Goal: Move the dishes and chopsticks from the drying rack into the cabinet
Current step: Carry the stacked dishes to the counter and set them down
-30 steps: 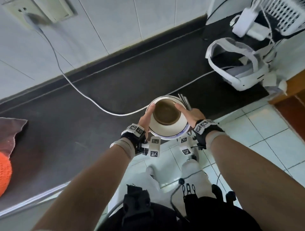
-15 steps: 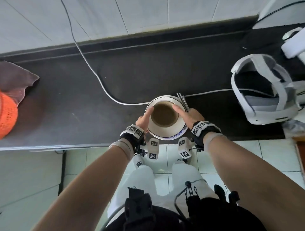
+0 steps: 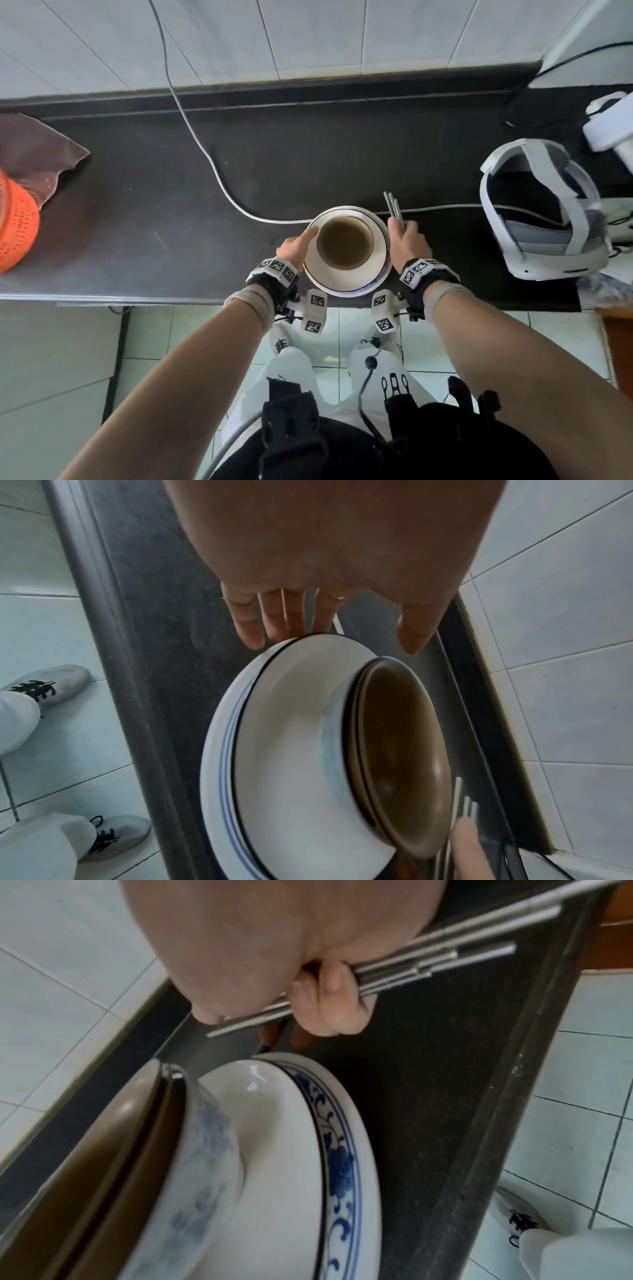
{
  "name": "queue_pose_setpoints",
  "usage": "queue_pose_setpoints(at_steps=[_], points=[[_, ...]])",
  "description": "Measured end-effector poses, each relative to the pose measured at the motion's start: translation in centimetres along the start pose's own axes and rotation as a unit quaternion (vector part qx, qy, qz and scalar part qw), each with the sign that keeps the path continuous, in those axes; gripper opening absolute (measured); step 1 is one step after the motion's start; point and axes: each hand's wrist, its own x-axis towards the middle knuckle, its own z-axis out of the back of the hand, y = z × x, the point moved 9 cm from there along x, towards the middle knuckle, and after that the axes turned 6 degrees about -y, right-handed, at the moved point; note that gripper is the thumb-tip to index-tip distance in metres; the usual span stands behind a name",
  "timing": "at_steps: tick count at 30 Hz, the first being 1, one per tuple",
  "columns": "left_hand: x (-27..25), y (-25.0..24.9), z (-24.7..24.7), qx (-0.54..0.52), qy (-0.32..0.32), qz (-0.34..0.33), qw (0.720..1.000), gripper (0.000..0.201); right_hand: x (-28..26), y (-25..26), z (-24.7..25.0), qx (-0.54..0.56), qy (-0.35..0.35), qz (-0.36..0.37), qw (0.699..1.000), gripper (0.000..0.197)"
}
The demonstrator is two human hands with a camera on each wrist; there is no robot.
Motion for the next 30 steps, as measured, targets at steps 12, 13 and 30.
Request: queue_pose_setpoints(at_steps=[12,13,30], points=[[-3.6,-4.7,1.2,0.011,-0.008,-0.081,0.997,0.071,-0.4,3.5,-2.7,0.021,0.113,0.047,0.992,0.022],[-4.0,-4.8,1.3,0.015,-0.008,-0.08,0.997,0.063,-0.3,3.8,-2.6,0.003,0.112,0.055,0.992,0.021],[-3.3,-4.8,1.2,0.02,-0.024,-0.075,0.997,0.033,0.1,6.8,-1.8,-0.07,0.065,0.224,0.97,0.022]])
